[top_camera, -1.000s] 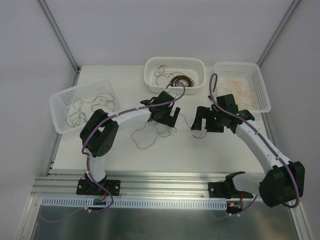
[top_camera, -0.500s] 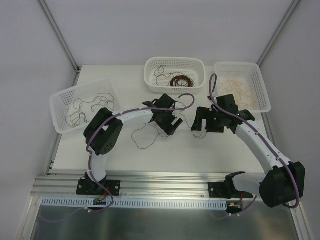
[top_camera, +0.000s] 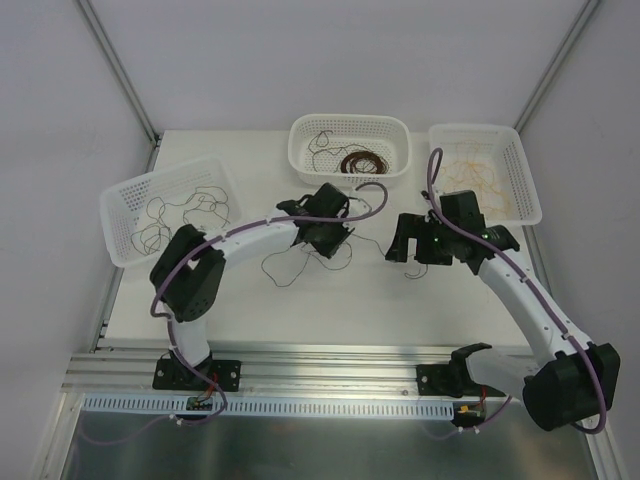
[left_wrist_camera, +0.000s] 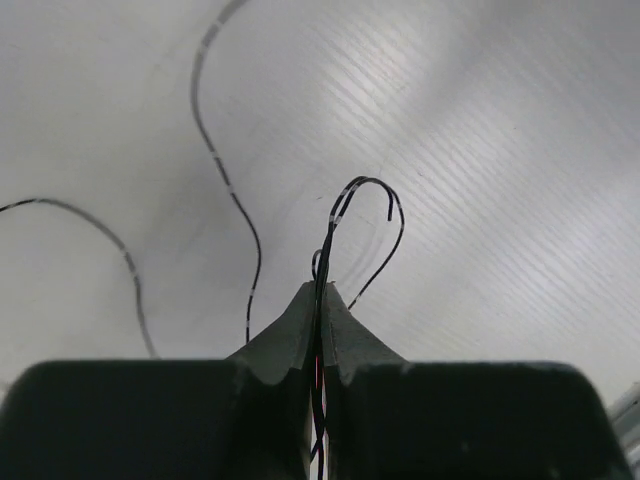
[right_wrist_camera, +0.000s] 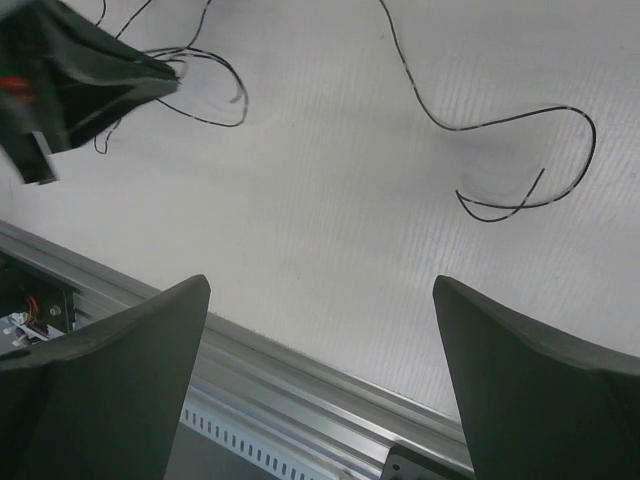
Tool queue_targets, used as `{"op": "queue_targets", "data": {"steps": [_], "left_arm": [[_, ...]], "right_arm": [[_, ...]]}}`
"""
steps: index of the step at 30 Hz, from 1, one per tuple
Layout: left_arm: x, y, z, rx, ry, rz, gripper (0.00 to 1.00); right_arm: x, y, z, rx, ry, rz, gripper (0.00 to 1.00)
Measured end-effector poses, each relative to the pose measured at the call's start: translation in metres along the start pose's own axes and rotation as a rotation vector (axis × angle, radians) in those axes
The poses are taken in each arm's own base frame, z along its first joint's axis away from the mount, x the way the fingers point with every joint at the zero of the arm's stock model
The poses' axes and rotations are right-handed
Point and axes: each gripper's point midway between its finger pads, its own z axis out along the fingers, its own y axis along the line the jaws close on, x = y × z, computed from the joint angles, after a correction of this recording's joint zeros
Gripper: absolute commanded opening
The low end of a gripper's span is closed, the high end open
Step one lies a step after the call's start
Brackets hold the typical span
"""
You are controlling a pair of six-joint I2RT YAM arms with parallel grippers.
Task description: Untangle the cables
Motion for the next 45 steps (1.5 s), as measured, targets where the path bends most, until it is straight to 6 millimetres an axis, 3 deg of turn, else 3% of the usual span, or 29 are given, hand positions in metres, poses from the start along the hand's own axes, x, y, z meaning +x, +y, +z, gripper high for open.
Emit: {"op": "queue_targets", "data": {"steps": [3, 5, 8, 11, 13, 16, 18, 20, 29, 32, 35, 37, 40, 45], "left_arm": [[-0.034, 0.004, -0.052, -0.048, -0.118, 0.008, 0.0], [-0.072, 0.011, -0.1, -0.088, -0.243, 0.009, 0.0], [-0.128, 0.028, -0.184, -0.158, -0.456, -0.005, 0.0], [-0.165, 0.059, -0.28, -0.264, -0.652, -0.045, 0.0], [-0.173, 0.08, -0.336, -0.342, -0.75, -0.079, 0.0], [-0.167, 0.111, -0.397, -0.447, -0.834, -0.142, 0.0], [-0.156, 0.13, -0.426, -0.509, -0.861, -0.197, 0.0], [-0.142, 0.153, -0.441, -0.569, -0.859, -0.253, 0.0], [-0.05, 0.249, -0.472, -0.814, -0.744, -0.498, 0.0], [-0.015, 0.277, -0.464, -0.864, -0.679, -0.59, 0.0], [0.018, 0.3, -0.433, -0.862, -0.582, -0.675, 0.0], [0.04, 0.31, -0.398, -0.837, -0.504, -0.723, 0.0], [0.077, 0.319, -0.343, -0.796, -0.377, -0.792, 0.0], [0.123, 0.33, -0.282, -0.748, -0.24, -0.893, 0.0]], "right_arm": [[-0.002, -0.002, -0.005, 0.015, -0.022, -0.005, 0.99], [-0.004, -0.003, -0.007, 0.024, -0.038, -0.008, 0.99], [-0.008, -0.005, -0.015, 0.041, -0.078, -0.016, 1.0], [-0.015, -0.003, -0.028, 0.043, -0.142, -0.037, 1.0], [-0.02, -0.001, -0.037, 0.041, -0.192, -0.054, 1.0], [-0.026, 0.0, -0.05, 0.039, -0.251, -0.087, 1.0], [-0.027, 0.0, -0.053, 0.042, -0.263, -0.1, 1.0], [-0.026, -0.001, -0.052, 0.047, -0.26, -0.106, 1.0], [-0.024, 0.001, -0.051, 0.031, -0.248, -0.116, 1.0], [-0.023, 0.003, -0.05, 0.019, -0.239, -0.119, 1.0], [-0.021, 0.005, -0.047, 0.005, -0.221, -0.118, 1.0], [-0.02, 0.006, -0.045, -0.003, -0.211, -0.117, 1.0], [-0.02, 0.009, -0.043, -0.017, -0.205, -0.118, 1.0], [-0.02, 0.009, -0.042, -0.022, -0.198, -0.118, 1.0]]}}
